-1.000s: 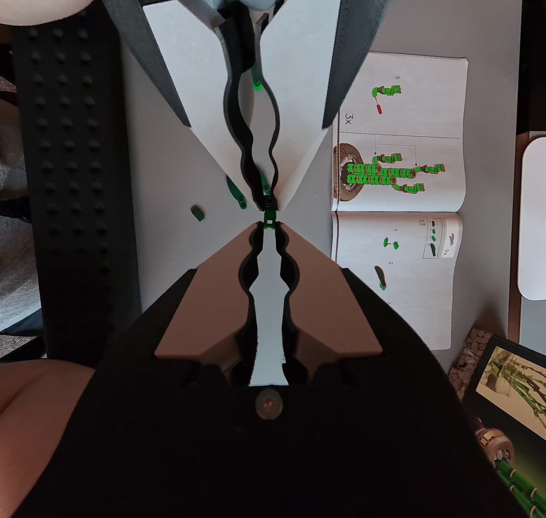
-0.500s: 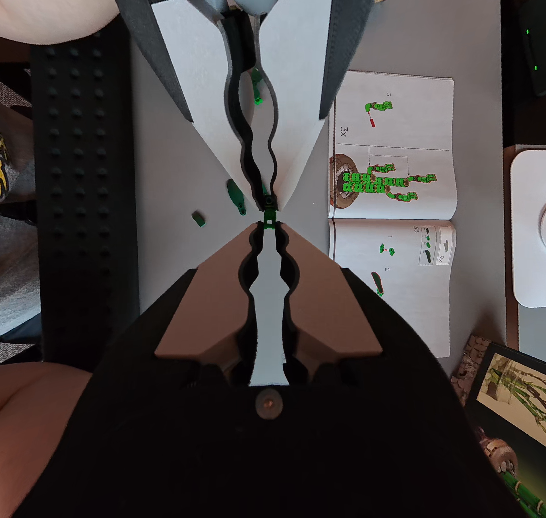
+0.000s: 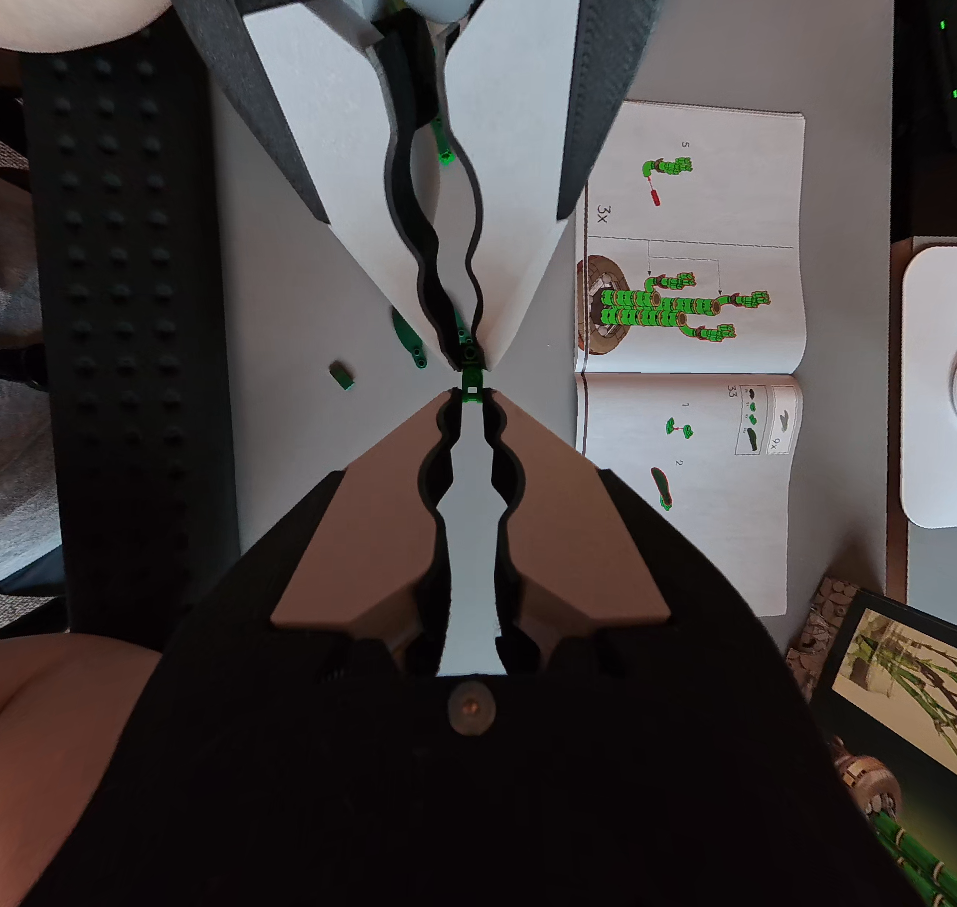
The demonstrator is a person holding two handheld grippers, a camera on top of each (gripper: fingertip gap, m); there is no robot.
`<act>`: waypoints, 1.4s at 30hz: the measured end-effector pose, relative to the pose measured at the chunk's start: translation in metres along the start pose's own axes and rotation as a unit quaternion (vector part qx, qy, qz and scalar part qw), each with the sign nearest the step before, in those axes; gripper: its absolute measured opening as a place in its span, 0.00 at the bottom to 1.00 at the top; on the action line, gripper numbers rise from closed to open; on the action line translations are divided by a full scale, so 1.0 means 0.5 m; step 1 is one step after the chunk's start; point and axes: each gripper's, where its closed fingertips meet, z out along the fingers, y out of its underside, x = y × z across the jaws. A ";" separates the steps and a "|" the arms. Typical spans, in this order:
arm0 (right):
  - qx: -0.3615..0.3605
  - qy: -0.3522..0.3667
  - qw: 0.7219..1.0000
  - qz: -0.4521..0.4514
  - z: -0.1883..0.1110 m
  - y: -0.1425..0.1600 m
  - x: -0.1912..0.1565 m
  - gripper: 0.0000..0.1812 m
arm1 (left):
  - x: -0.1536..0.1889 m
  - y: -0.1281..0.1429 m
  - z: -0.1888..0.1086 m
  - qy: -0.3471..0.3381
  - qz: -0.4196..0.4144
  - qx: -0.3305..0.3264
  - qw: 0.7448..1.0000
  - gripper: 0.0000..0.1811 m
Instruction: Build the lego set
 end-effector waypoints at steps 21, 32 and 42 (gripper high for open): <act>0.018 0.009 1.000 -0.012 -0.001 -0.014 0.005 0.04 | -0.005 -0.003 -0.002 -0.005 -0.001 0.003 1.000 0.03; 0.031 0.018 0.999 -0.007 -0.011 -0.020 0.013 0.03 | -0.016 -0.010 -0.009 -0.023 0.001 0.006 1.000 0.03; 0.033 0.051 0.998 -0.002 -0.029 -0.034 0.022 0.03 | -0.030 -0.024 -0.030 -0.029 -0.020 0.032 0.999 0.03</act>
